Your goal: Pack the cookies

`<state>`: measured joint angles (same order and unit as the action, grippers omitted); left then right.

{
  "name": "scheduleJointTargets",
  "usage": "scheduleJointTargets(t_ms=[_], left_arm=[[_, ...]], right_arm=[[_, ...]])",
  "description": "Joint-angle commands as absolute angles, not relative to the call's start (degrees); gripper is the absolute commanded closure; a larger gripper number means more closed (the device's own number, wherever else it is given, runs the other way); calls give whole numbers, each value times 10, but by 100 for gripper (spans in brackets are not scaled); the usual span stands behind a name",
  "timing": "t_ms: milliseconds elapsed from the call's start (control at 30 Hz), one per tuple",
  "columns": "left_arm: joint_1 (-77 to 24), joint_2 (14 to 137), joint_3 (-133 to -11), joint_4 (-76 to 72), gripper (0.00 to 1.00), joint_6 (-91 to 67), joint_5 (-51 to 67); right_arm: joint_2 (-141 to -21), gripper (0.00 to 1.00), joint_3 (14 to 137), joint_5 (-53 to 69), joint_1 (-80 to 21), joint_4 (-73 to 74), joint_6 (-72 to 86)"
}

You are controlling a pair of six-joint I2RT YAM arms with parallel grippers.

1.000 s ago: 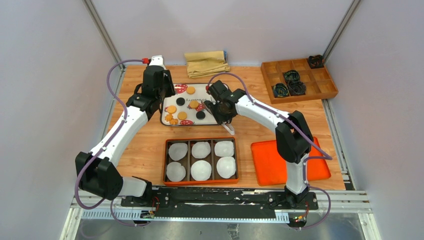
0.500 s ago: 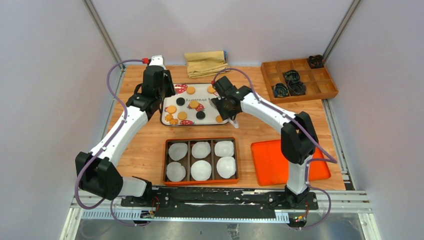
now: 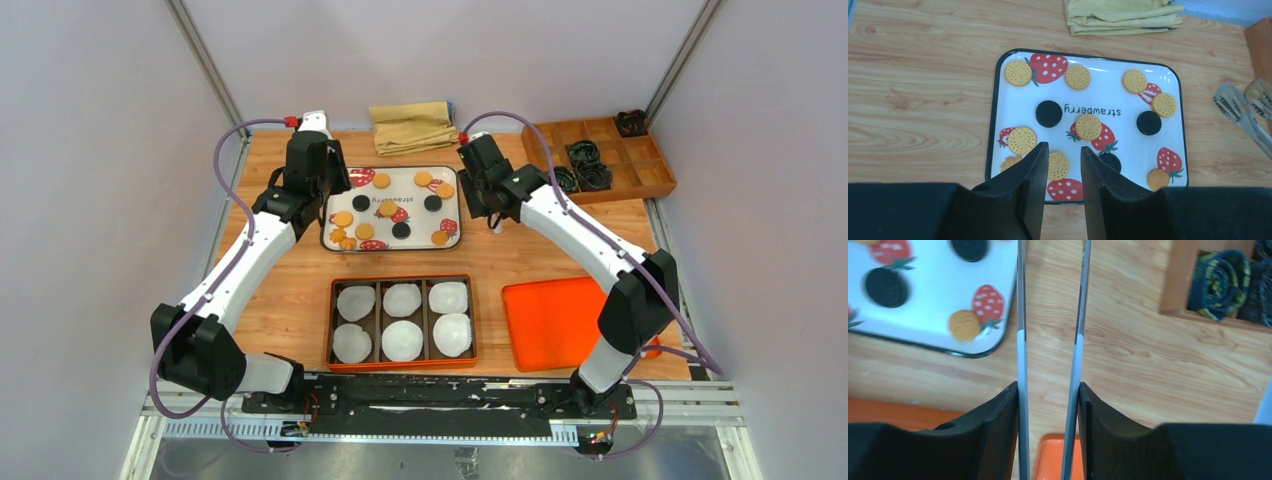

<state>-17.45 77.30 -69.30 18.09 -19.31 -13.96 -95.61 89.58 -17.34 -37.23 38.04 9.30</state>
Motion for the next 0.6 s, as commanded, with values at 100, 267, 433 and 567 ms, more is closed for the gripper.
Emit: scheduleJointTargets(t_ms=[100, 267, 433, 567], left_arm=[[-178, 784, -699, 163, 63, -207, -116], [-178, 786, -700, 160, 63, -210, -110], [-178, 787, -696, 158, 62, -208, -117], [-178, 793, -694, 156, 62, -210, -111]], right_arm=[[-1015, 100, 860, -230, -287, 362, 124], [-1085, 100, 874, -190, -261, 345, 119], [-1128, 100, 854, -167, -247, 346, 134], [-1159, 100, 839, -143, -226, 349, 153]])
